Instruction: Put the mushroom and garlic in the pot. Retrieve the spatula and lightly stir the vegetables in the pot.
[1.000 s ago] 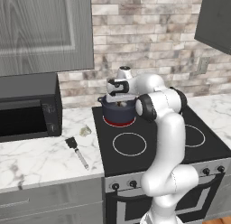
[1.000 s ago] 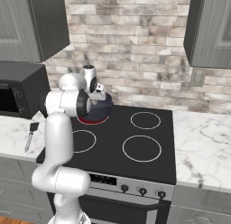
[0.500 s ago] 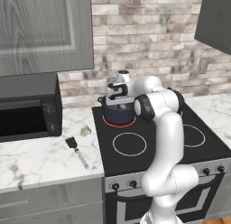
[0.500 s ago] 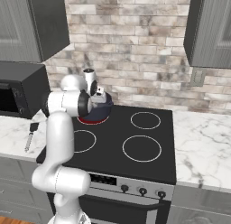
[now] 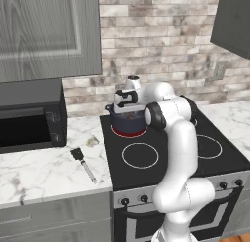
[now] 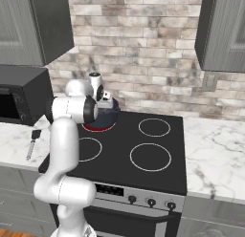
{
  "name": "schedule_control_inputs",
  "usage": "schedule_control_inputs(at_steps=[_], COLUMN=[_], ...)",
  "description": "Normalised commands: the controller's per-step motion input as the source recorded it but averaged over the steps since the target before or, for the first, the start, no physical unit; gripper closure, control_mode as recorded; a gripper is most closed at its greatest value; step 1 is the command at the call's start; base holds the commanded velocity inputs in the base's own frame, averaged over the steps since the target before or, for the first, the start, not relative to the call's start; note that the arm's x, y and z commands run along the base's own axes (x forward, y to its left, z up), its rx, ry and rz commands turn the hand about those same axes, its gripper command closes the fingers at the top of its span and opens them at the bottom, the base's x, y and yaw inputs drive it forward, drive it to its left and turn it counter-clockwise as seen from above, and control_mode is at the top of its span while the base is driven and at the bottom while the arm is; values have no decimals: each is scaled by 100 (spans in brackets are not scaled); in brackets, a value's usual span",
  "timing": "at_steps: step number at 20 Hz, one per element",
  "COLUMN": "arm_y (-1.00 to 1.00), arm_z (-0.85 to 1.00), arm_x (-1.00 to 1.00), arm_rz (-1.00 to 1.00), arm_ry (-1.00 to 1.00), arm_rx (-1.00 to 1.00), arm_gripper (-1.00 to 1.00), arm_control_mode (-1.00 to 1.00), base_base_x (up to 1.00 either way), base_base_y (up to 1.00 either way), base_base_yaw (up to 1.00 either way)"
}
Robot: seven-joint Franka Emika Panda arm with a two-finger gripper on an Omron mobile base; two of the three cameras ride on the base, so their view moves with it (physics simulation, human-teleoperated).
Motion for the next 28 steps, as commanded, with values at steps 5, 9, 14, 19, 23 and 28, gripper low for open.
schedule_control_inputs(at_steps=[5,9,14,19,23,28], arm_y=[0,6,0,0,-1,-1], arm_z=[6,40,41,34,36,21], arm_x=[0,-10,-35,-52,-55,-66], arm_rz=[-2,0,0,0,0,-4], arm_ry=[0,0,0,0,1,9], arm_rx=[0,0,0,0,0,0], arm_gripper=[-100,-100,-100,-100,-100,-100], arm_control_mode=[-100,-100,-100,-100,-100,-100], base_base_x=[0,0,0,0,0,0], base_base_y=[0,0,0,0,0,0], base_base_yaw=[0,0,0,0,0,0])
